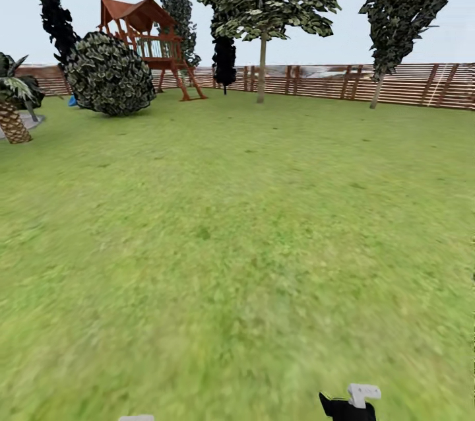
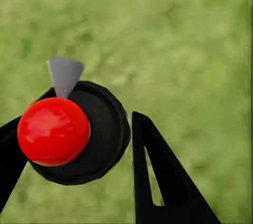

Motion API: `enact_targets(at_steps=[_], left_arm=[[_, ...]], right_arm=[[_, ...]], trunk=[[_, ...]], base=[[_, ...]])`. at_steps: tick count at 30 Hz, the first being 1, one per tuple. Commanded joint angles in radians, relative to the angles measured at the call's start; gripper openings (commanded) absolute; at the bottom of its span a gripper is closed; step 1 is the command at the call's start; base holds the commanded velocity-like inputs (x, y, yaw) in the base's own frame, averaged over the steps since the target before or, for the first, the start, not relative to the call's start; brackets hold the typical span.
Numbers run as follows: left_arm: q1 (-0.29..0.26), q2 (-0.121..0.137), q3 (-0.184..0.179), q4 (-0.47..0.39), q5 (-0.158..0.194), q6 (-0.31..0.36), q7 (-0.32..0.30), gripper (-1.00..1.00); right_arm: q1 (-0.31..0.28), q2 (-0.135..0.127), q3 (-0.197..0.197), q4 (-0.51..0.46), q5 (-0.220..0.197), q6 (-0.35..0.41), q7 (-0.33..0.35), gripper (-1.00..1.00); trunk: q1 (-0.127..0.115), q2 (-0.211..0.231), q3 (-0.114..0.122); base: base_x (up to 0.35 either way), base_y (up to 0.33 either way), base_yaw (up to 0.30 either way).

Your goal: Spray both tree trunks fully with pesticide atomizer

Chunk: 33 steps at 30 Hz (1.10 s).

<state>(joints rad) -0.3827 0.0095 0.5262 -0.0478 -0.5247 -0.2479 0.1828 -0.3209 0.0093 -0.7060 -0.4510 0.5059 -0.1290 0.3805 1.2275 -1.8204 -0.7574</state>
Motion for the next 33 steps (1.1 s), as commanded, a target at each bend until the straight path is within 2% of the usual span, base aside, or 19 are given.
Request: enact_targets(at_steps=[1,4,7,9,11,12,18,33], left_arm=[[-0.001,0.001,0.006,0.002,-0.011,-0.004,0.004,-1.00],[-0.001,0.002,0.006,0.002,-0.011,-0.005,0.004,-1.00],[-0.001,0.003,0.006,0.003,-0.011,-0.005,0.004,-1.00],[-0.001,0.003,0.006,0.003,-0.011,-0.005,0.004,-1.00],[-0.001,0.002,0.006,0.003,-0.011,-0.005,0.004,-1.00],[-0.001,0.003,0.006,0.003,-0.011,-0.005,0.004,-1.00],[-0.001,0.003,0.006,0.003,-0.011,-0.005,0.004,-1.00],[-0.001,0.003,0.006,0.003,-0.009,-0.005,0.004,-1.00]], right_arm=[[-0.001,0.001,-0.008,0.018,0.010,-0.005,0.006,1.00],[-0.001,0.003,0.008,0.097,0.011,-0.027,0.006,1.00],[-0.001,0.006,0.039,0.133,0.012,-0.104,0.003,1.00],[-0.001,0.007,0.044,0.168,0.012,-0.182,0.002,1.00],[-0.001,0.005,0.045,0.218,0.012,-0.311,0.003,1.00],[-0.001,0.003,0.045,0.241,0.011,-0.337,0.003,1.00],[-0.001,0.000,0.045,0.355,0.011,-0.352,0.003,1.00],[-0.001,0.001,0.045,0.365,0.009,-0.353,0.003,1.00]], trunk=[[0.001,0.000,-0.001],[0.001,0.000,-0.001],[0.001,0.000,-0.001],[0.001,0.000,-0.001],[0.001,0.000,-0.001],[0.001,0.000,-0.001],[0.001,0.000,-0.001],[0.001,0.000,-0.001]], base=[[0.339,0.000,-0.117],[0.339,0.000,-0.036],[0.339,0.000,-0.005],[0.339,0.000,-0.001],[0.339,0.000,0.000],[0.339,0.000,0.000],[0.339,0.000,0.000],[0.339,0.000,0.000]])
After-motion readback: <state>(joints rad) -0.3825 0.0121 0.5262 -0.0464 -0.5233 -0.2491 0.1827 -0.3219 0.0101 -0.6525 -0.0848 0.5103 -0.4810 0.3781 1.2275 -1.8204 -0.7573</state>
